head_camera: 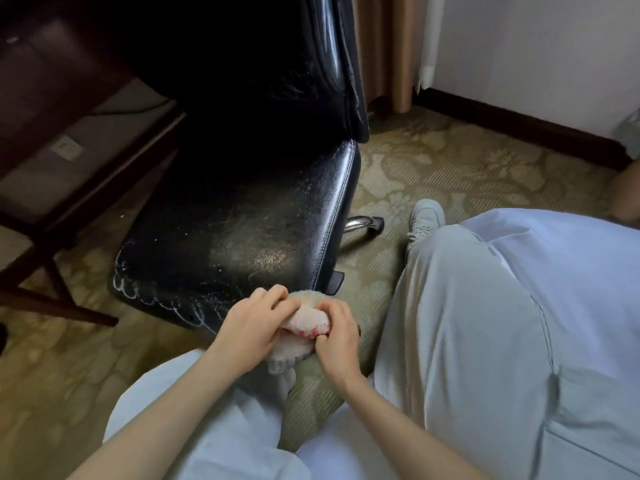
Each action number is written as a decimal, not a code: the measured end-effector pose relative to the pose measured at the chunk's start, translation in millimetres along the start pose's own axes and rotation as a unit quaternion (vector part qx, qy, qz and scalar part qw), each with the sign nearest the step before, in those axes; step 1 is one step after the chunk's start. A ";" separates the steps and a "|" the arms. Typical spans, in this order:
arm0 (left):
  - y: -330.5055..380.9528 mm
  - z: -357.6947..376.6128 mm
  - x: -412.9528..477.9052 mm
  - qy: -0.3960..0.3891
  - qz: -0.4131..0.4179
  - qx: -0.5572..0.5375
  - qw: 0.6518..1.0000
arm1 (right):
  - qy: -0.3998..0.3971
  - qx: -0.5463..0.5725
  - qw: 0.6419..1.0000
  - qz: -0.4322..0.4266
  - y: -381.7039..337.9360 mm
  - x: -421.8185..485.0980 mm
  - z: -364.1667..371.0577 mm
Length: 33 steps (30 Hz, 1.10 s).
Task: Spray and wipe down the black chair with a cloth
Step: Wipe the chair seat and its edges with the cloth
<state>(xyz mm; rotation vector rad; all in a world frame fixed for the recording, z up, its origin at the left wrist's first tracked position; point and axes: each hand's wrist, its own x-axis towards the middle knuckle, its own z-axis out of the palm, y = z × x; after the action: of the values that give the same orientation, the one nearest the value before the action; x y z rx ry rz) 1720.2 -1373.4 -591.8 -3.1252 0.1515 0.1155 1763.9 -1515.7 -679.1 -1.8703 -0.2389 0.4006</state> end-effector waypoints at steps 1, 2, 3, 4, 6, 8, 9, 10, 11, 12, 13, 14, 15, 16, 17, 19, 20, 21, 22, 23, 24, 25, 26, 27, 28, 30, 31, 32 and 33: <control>1.5 2.2 -8.1 -0.015 0.000 0.000 1.000 | -0.007 0.000 1.000 0.005 4.1 -7.8 4.8; 2.7 4.3 -14.6 -0.025 -0.003 0.002 1.000 | -0.014 0.001 1.000 0.010 7.6 -13.8 8.8; 3.5 6.9 -19.5 -0.029 -0.005 0.005 1.000 | -0.020 0.003 1.000 0.017 10.2 -18.6 12.3; 4.5 9.3 -23.0 -0.030 -0.006 0.010 0.999 | -0.025 0.009 0.999 0.025 12.3 -22.6 15.4; 7.0 13.4 -26.9 -0.028 -0.005 0.026 0.999 | -0.031 0.027 0.998 0.042 14.7 -27.1 19.3; 8.8 16.3 -26.9 -0.021 -0.010 0.036 0.999 | -0.028 0.046 0.997 0.049 14.5 -26.2 19.7; 8.6 17.2 -25.3 -0.015 -0.015 0.036 0.999 | -0.025 0.055 0.997 0.051 13.0 -24.0 18.6; 7.5 18.5 -23.3 -0.010 -0.020 0.036 0.999 | -0.020 0.064 0.996 0.051 10.8 -20.9 16.7; 6.1 19.5 -20.5 -0.004 -0.019 0.040 0.999 | -0.012 0.073 0.996 0.050 8.2 -16.9 14.1; 4.9 19.8 -17.0 0.001 -0.017 0.045 0.999 | -0.003 0.082 0.996 0.046 5.7 -11.9 11.2; 3.7 19.8 -13.1 0.009 -0.014 0.051 0.999 | 0.005 0.087 0.995 0.039 3.5 -6.0 7.9; 3.3 19.5 -8.4 0.018 -0.015 0.052 0.998 | 0.012 0.088 0.996 0.031 2.1 0.8 4.5; 3.5 18.6 -2.3 0.030 -0.020 0.047 0.998 | 0.018 0.082 0.996 0.022 1.2 9.1 1.3; 3.6 17.8 5.7 0.042 -0.027 0.043 0.998 | 0.022 0.074 0.997 0.014 0.7 18.6 -1.9; 3.3 17.1 15.9 0.054 -0.035 0.043 0.997 | 0.027 0.066 0.997 0.009 0.3 29.7 -4.9; 1.7 15.1 41.7 0.068 -0.051 0.046 0.995 | 0.040 0.050 0.998 0.005 -1.5 55.0 -11.6; 0.1 14.2 56.0 0.069 -0.062 0.049 0.994 | 0.048 0.042 0.998 0.006 -3.5 68.3 -15.3; -1.3 12.7 70.7 0.068 -0.073 0.053 0.994 | 0.057 0.037 0.998 0.004 -6.7 81.3 -19.3; -2.6 11.3 84.7 0.066 -0.086 0.056 0.993 | 0.067 0.033 0.997 0.000 -9.8 94.4 -23.1; -4.2 10.4 97.8 0.065 -0.098 0.057 0.991 | 0.075 0.030 0.997 -0.003 -12.9 107.4 -27.1; -5.6 10.3 109.6 0.065 -0.109 0.056 0.990 | 0.080 0.027 0.996 0.000 -16.4 120.1 -31.2; -6.6 10.3 120.4 0.064 -0.118 0.055 0.989 | 0.082 0.026 0.996 0.004 -19.6 132.2 -35.0; -7.7 10.8 130.2 0.065 -0.125 0.056 0.989 | 0.083 0.026 0.996 0.006 -21.8 143.2 -38.2; -8.8 10.9 139.5 0.067 -0.128 0.058 0.988 | 0.085 0.027 0.996 0.006 -23.1 153.4 -40.5; -10.0 10.5 148.4 0.069 -0.132 0.058 0.987 | 0.088 0.025 0.996 0.005 -24.0 162.3 -42.5; -11.6 7.6 164.1 0.067 -0.142 0.055 0.986 | 0.098 0.015 0.995 0.000 -24.1 178.1 -45.4; -11.6 5.2 170.4 0.060 -0.147 0.052 0.986 | 0.102 0.012 0.995 -0.002 -23.9 184.7 -46.7; -11.4 2.5 175.5 0.052 -0.149 0.049 0.986 | 0.105 0.013 0.994 -0.003 -24.7 190.2 -48.2; -11.0 -1.1 179.5 0.048 -0.150 0.046 0.986 | 0.108 0.015 0.994 -0.003 -26.0 195.0 -50.3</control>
<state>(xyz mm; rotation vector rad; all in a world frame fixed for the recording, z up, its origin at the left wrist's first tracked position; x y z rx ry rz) 1899.5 -1379.7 -604.0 -3.0165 -0.3027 -0.0455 1963.8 -1481.5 -670.4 -1.8651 -0.0925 0.1943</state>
